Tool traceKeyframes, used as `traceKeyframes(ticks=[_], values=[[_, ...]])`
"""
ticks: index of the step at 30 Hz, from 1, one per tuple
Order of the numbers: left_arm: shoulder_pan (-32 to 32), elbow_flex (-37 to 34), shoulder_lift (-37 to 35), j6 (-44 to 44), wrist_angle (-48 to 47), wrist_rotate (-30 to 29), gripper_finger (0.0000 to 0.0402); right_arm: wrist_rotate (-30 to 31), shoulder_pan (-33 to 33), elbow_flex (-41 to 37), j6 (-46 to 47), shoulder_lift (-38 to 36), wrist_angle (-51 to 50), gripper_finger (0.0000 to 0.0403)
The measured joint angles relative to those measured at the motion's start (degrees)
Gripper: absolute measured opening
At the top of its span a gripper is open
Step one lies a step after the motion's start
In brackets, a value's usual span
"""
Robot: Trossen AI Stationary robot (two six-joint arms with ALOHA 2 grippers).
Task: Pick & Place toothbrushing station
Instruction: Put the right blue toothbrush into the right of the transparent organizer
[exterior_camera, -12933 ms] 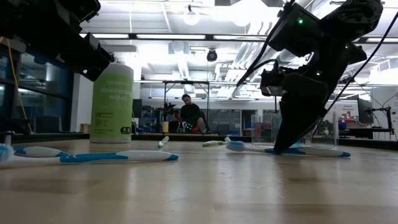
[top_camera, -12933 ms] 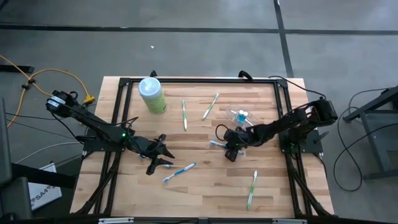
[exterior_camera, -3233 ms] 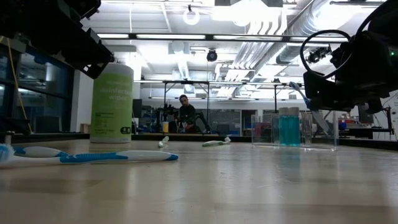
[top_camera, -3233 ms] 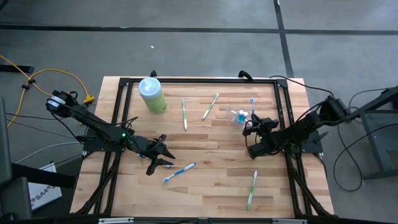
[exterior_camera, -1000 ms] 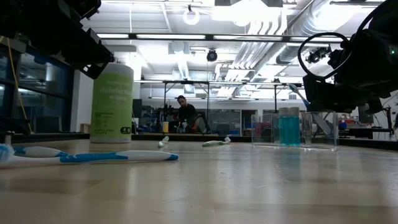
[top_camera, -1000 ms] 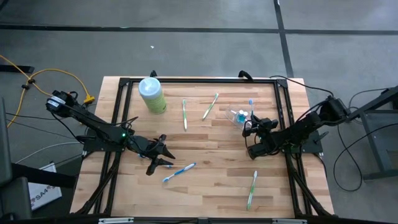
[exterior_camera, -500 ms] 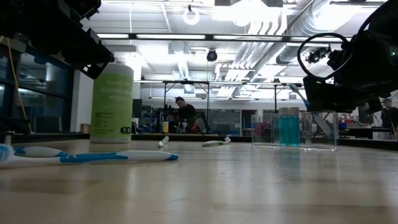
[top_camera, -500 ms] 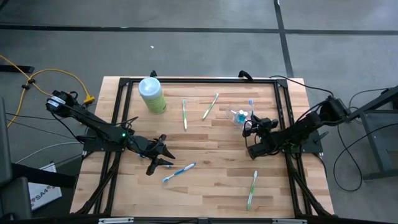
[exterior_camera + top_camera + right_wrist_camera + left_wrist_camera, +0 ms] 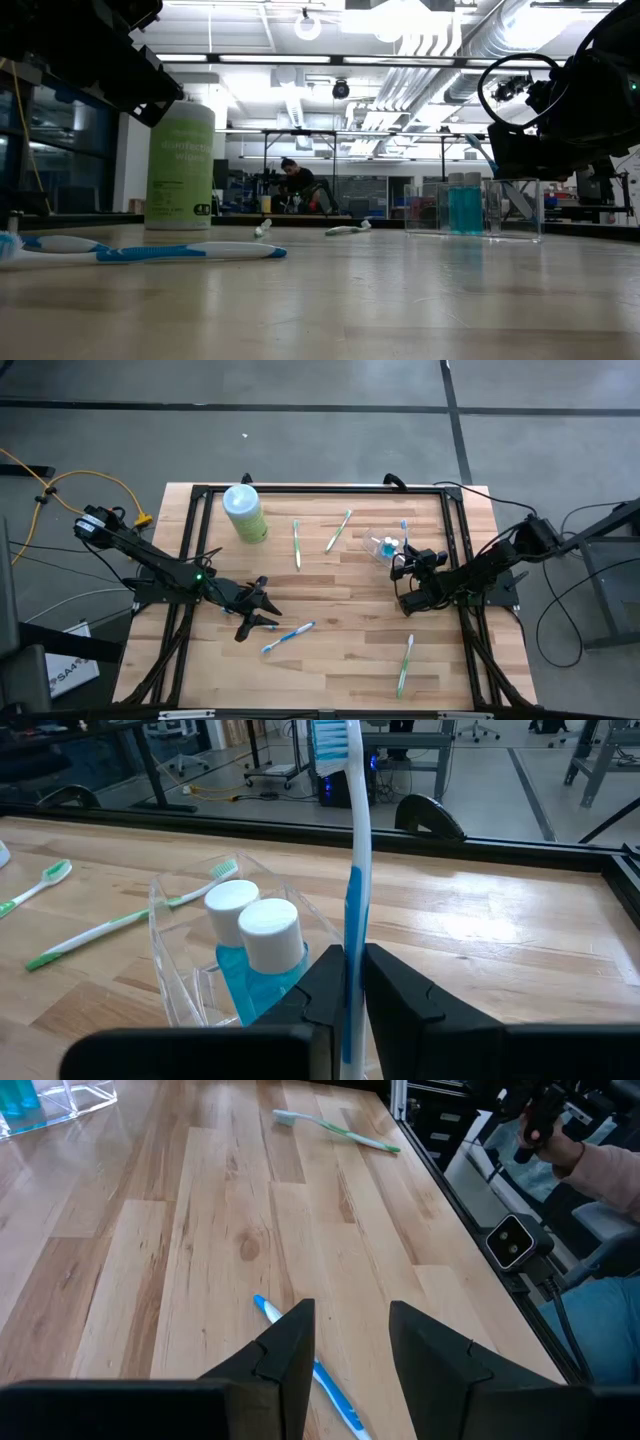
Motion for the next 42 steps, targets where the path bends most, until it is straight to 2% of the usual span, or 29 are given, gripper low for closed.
traceKeyframes(ticks=[19,32,42], values=[[0.0,0.0,0.0,0.0,0.0,0.0,0.0127,-1.7,0.0,0.0,-0.1,-0.1,-0.1,0.0036],[-1.1,0.0,0.0,0.0,0.7,0.0,0.0127,-1.7,0.0,0.0,0.0,0.0,0.1,0.0129],[-2.1,0.0,0.0,0.0,1.5,0.0,0.0127,-1.2,0.0,0.6,-0.4,0.0,-0.5,0.0140]])
